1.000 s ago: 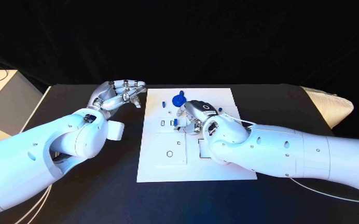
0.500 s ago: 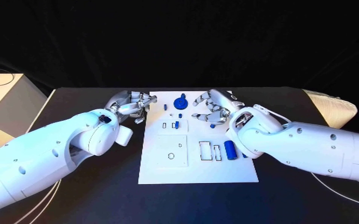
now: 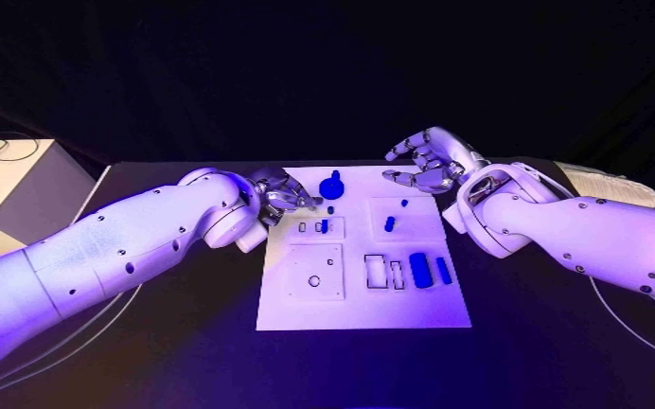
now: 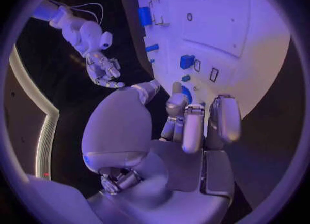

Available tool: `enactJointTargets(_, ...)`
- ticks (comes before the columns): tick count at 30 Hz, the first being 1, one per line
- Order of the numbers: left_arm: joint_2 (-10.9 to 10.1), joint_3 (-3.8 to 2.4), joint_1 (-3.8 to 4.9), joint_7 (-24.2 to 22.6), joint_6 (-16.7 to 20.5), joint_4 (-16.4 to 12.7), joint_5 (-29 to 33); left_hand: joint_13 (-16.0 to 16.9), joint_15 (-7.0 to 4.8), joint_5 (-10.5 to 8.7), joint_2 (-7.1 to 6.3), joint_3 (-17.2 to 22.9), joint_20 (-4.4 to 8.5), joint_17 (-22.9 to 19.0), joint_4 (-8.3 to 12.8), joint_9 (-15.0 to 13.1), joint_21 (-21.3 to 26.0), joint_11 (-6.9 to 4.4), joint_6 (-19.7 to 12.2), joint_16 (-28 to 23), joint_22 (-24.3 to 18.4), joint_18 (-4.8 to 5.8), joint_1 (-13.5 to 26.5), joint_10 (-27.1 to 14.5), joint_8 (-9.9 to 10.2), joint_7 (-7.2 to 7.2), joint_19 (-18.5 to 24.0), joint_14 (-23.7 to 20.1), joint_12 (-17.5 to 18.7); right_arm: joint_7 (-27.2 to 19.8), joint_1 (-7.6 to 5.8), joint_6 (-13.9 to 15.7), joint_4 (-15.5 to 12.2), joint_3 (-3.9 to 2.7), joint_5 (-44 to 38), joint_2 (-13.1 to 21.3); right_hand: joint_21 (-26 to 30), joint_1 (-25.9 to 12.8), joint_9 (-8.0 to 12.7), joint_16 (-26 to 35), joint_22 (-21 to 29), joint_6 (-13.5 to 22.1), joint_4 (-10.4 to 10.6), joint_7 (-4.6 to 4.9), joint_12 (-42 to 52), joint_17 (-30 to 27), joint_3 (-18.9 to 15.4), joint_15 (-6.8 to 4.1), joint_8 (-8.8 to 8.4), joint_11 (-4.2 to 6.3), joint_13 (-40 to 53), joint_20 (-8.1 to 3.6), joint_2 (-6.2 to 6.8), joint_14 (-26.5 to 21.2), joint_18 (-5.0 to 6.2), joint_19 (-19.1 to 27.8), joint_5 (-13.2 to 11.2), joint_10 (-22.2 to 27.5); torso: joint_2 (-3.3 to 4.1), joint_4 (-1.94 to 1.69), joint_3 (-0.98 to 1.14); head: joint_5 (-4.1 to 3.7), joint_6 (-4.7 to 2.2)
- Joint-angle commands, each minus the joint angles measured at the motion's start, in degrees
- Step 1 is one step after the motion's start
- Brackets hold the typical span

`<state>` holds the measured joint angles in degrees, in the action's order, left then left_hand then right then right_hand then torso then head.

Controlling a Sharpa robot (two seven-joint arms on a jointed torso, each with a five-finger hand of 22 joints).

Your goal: Assemble the parts on the task board

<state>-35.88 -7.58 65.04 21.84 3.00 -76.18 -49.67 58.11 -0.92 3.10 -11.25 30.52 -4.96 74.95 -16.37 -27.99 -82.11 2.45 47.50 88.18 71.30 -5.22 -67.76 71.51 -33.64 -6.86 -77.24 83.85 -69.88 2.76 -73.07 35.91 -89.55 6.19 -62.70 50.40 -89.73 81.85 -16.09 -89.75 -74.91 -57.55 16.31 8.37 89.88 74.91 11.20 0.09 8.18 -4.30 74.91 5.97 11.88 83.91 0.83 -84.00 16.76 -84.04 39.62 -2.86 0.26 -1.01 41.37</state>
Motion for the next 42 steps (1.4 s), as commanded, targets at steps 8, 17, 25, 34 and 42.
enactJointTargets(8, 5.4, 1.86, 2.53, 6.6, -9.6, 4.8, -11.0, 1.3, -0.08, -0.19, -0.17, -0.5, -0.02, 12.4, -0.3, -0.2, -0.7, 0.08, -0.5, 0.6, 1.2, 1.36, 2.3, 0.9, -0.6, -0.09, -1.1, 5.2, -1.2, -0.3, -0.35, -2.2, 1.0, -0.05, 2.5, 0.0, -0.3, 0.3, 0.0, -0.2, -15.1, 0.6, 0.1, 0.26, 0.1, 15.1, 0.4, -0.36, 0.12, 0.4, 15.1, -0.34, 0.22, 6.1, -0.83, -6.0, 0.9, -6.0, -0.01, 0.2, 0.17, 0.32, 0.47)
enactJointTargets(17, 7.7, 2.71, 3.69, 7.3, -13.1, 6.8, -13.1, 1.3, -0.16, -0.19, 0.29, -0.5, -0.04, 12.3, -0.3, -0.7, -0.9, -0.07, 0.1, 0.6, 1.5, 1.4, 3.9, 0.6, -1.4, 0.16, -1.2, 5.2, -1.4, 0.6, -0.44, -2.7, 1.3, -0.06, 2.0, 0.0, -0.3, 0.3, 0.0, -0.2, -15.1, 0.8, 0.1, 0.29, 0.1, 15.1, 0.4, -0.35, 0.09, 0.37, 15.1, -0.33, 0.28, 6.1, -0.83, -6.0, 1.0, -6.0, -0.07, 0.18, 0.08, 0.14, 1.01)
enactJointTargets(25, 8.8, 2.91, 3.98, 7.7, -15.7, 8.0, -14.2, 0.9, -0.19, -0.2, 0.49, -0.5, -0.03, 12.2, -0.4, -0.9, -0.9, -0.11, 0.0, 0.6, 1.5, 1.4, 4.7, 0.2, -1.7, 0.21, -1.2, 5.1, -1.1, 1.2, -0.52, -3.0, 1.4, -0.07, 1.6, 0.1, -0.3, 0.1, 0.0, -0.2, -15.1, 0.9, 0.1, 0.33, 0.1, 15.1, 0.4, -0.32, 0.07, 0.33, 15.1, -0.32, 0.34, 6.1, -0.83, -6.0, 1.2, -6.0, -0.09, 0.09, 0.0, -0.01, 1.29)
enactJointTargets(34, 9.2, 2.95, 4.04, 7.8, -16.7, 8.5, -14.6, 0.9, -0.27, -0.21, 0.49, -0.6, 0.0, 12.2, -0.3, -1.6, -1.0, -0.23, 0.3, 0.6, 1.7, 1.42, 5.7, 0.1, -2.3, 0.39, -1.1, 5.1, -1.2, 1.4, -0.55, -3.1, 1.5, -0.08, 1.5, 0.1, -0.3, 0.1, 0.0, -0.2, -15.1, 0.9, 0.2, 0.34, 0.1, 15.1, 0.4, -0.31, 0.08, 0.32, 15.1, -0.32, 0.37, 6.1, -0.83, -6.0, 1.2, -6.0, -0.05, 0.09, -0.08, -0.08, 1.46)
enactJointTargets(42, 9.6, 3.0, 4.04, 7.8, -16.9, 8.7, -14.3, 0.9, -0.34, -0.21, 0.5, -0.6, 0.04, 12.1, -0.3, -2.0, -0.9, -0.34, 0.5, 0.5, 1.6, 1.39, 5.9, 0.0, -2.8, 0.54, -1.0, 5.0, -1.3, 1.5, -0.56, -3.3, 1.6, -0.09, 1.5, 0.0, -0.3, -0.1, 0.0, -0.2, -15.1, 0.9, 0.2, 0.35, 0.1, 15.1, 0.4, -0.3, 0.09, 0.3, 15.1, -0.31, 0.38, 6.1, -0.83, -6.0, 1.3, -6.0, -0.02, 0.09, -0.12, -0.16, 1.56)
